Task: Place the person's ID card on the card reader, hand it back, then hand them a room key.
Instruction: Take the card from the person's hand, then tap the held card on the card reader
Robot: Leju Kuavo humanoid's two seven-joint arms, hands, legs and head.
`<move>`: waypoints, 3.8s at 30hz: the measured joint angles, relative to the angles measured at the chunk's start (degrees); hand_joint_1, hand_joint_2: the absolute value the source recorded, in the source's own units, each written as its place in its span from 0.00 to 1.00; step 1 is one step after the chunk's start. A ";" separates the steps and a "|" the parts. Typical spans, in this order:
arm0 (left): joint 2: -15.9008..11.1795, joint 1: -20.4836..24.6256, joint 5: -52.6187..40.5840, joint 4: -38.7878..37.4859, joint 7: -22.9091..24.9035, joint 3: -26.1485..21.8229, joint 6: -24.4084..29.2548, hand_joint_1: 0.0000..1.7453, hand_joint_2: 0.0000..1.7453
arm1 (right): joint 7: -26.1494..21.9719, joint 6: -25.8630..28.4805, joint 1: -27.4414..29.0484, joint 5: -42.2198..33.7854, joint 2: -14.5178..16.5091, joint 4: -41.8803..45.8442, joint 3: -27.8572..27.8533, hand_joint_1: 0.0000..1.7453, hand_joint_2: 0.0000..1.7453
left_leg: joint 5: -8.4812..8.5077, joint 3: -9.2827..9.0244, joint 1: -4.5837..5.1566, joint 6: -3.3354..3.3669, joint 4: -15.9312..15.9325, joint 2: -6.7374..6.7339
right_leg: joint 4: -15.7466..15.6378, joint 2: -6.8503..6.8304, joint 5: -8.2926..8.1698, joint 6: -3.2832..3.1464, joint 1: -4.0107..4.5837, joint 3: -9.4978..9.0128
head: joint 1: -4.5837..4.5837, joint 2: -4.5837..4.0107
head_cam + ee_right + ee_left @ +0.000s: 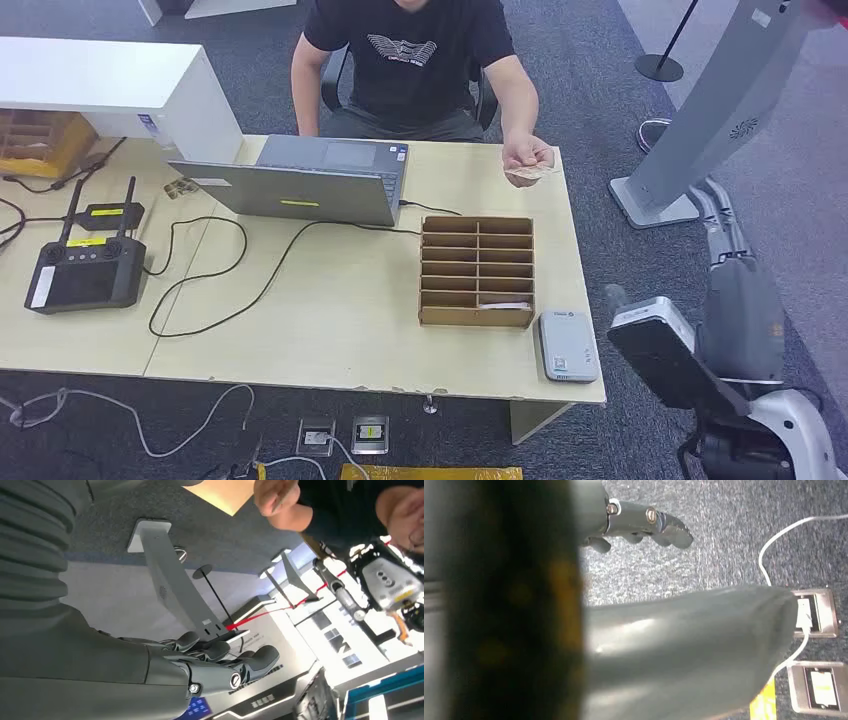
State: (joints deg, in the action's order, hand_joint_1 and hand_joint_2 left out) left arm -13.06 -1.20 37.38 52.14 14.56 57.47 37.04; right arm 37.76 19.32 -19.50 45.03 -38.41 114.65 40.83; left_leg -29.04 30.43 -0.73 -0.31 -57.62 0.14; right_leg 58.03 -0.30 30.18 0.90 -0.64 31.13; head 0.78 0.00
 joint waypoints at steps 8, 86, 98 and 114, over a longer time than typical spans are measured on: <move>-0.07 1.57 1.35 -0.40 0.00 2.43 -0.49 0.00 0.00 | 0.02 -2.82 -2.70 2.85 1.34 -4.51 6.61 0.00 1.00 | 0.00 0.00 0.00 0.00 0.00 0.01 | 0.00 -0.02 0.00 0.00 0.00 0.00 | -0.01 0.00; -1.17 3.46 13.84 -0.59 -2.80 11.75 0.48 0.00 0.00 | -0.58 -10.59 -12.43 12.49 14.40 -35.10 18.70 1.00 1.00 | 0.03 -0.02 0.00 0.03 -0.02 -0.01 | 0.01 0.02 -0.01 0.00 0.00 0.03 | -0.01 0.00; -1.44 3.32 17.48 -0.60 -4.81 12.37 0.77 0.00 0.00 | 0.07 -10.85 -8.18 10.12 10.95 -36.07 17.69 1.00 1.00 | 0.03 -0.01 0.01 0.03 -0.03 -0.01 | -0.01 0.01 0.00 0.00 -0.01 0.05 | -0.02 0.00; -1.50 3.24 20.57 -0.60 -4.98 12.54 0.80 0.00 0.00 | 0.09 -9.63 -5.22 6.04 8.57 -37.72 17.31 1.00 1.00 | 0.03 -0.01 0.01 0.03 -0.02 -0.02 | -0.01 0.03 -0.01 0.00 0.00 0.05 | -0.02 0.00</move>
State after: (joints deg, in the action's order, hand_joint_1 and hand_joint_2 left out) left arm -14.56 2.04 57.96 51.54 9.57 70.01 37.83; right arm 37.85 9.68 -24.72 51.07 -29.84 76.93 58.14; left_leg -29.01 30.42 -0.72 -0.28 -57.64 0.12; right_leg 58.02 -0.27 30.18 0.90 -0.65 31.18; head 0.76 0.00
